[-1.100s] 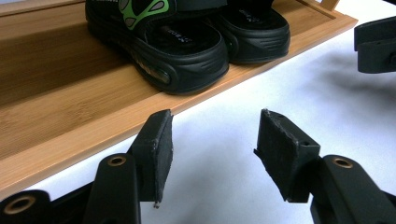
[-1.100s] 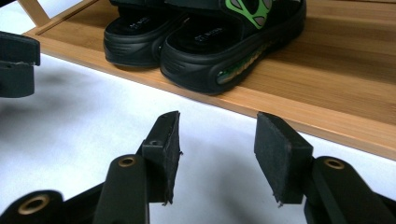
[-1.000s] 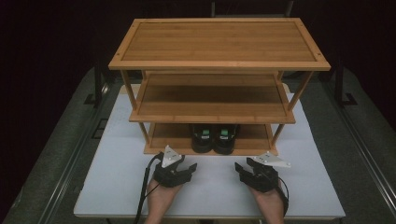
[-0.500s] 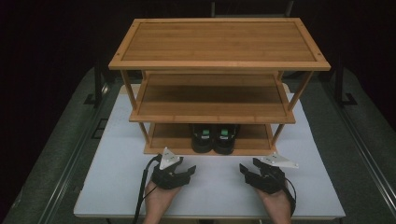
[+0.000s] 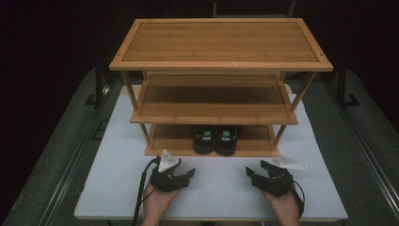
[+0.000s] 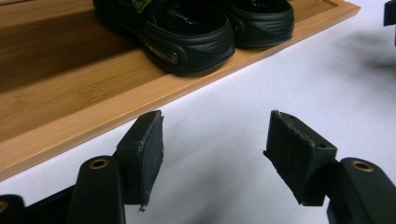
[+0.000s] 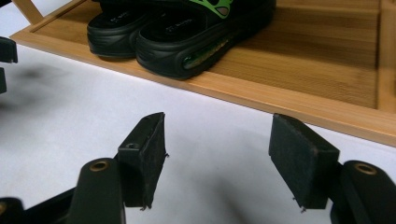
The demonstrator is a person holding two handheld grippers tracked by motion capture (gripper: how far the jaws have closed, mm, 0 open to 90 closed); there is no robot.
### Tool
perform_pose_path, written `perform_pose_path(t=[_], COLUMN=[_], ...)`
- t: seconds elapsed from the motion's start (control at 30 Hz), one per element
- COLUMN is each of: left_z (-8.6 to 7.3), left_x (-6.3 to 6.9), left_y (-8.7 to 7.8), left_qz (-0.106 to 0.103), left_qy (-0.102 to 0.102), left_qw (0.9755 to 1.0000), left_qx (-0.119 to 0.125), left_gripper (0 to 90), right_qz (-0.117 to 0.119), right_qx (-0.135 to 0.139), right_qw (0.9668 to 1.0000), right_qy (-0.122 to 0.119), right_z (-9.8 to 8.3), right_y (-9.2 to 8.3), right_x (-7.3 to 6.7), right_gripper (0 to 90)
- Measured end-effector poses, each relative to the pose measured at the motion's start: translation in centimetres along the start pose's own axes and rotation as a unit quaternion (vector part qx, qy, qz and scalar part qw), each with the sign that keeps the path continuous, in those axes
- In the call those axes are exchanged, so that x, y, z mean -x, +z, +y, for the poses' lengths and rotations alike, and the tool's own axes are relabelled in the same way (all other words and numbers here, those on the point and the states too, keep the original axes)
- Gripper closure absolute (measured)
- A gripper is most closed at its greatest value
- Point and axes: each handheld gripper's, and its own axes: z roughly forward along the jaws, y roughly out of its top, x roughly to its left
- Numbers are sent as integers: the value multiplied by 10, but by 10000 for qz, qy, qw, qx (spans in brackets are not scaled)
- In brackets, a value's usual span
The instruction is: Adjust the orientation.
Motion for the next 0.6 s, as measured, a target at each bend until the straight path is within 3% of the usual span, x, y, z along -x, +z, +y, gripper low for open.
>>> perform_pose_path(t=[0.6], left_z=[-1], left_x=[-13], left_y=[-19], left_qz=[148], left_qy=[79], left_qw=[9999], left_qx=[-19], left_gripper=[301], right_qz=[-96], right_qx=[-44], right_qw=[9999], right_qy=[-90], right_z=[-8], right_y=[-21], right_x=[17], right_gripper=[331])
